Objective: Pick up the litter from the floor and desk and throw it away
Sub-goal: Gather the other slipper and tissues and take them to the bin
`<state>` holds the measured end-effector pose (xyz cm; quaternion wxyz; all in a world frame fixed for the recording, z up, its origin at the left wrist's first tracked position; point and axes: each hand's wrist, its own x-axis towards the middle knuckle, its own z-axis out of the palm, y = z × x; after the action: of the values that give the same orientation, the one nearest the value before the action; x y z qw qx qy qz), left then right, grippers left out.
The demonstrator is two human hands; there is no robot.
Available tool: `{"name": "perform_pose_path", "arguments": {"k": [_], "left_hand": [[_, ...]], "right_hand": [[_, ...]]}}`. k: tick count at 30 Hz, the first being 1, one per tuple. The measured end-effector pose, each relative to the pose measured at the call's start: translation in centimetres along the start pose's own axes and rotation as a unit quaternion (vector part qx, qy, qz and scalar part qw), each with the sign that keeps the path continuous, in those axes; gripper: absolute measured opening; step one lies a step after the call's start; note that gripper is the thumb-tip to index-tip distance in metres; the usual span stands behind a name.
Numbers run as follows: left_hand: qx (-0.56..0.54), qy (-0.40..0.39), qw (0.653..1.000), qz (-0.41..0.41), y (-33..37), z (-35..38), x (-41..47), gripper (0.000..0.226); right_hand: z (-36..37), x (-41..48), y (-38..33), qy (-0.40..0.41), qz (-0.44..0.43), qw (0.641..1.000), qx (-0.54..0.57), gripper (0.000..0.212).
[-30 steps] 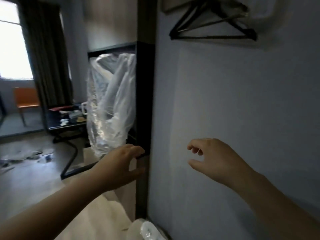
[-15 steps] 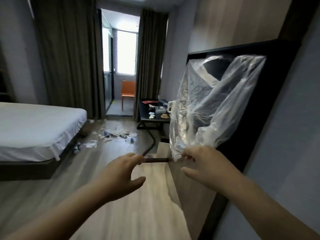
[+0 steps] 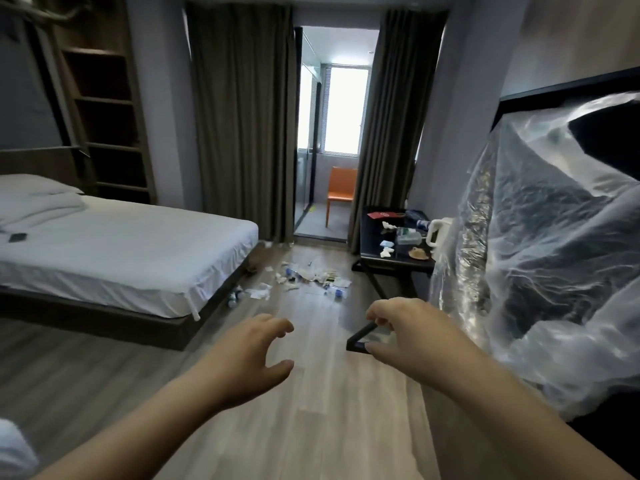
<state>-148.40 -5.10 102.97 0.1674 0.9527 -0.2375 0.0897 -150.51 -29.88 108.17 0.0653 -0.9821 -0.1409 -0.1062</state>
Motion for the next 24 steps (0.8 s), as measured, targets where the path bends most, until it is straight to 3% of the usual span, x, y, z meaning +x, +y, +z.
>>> {"name": "perform_pose_path", "arguments": {"k": [7, 14, 24], "left_hand": [[-0.001, -0.009, 0.999, -0.046, -8.8, 2.0, 7.6, 0.049], [-0.015, -0.025, 0.998, -0.054, -20.9, 2.0, 17.3, 0.051], [-0.038, -0.047, 0.997, -0.053, -33.1, 3.4, 29.6, 0.050]], "right_hand": [[5.2, 12.2, 1.5, -0.041, -0.026, 0.999, 0.011, 0.037], [10.2, 26.4, 0.6, -0.061, -0.006, 0.998, 0.008, 0.039], [16.5, 42.3, 1.4, -0.094, 0.016, 0.995, 0.022, 0.036]]}}
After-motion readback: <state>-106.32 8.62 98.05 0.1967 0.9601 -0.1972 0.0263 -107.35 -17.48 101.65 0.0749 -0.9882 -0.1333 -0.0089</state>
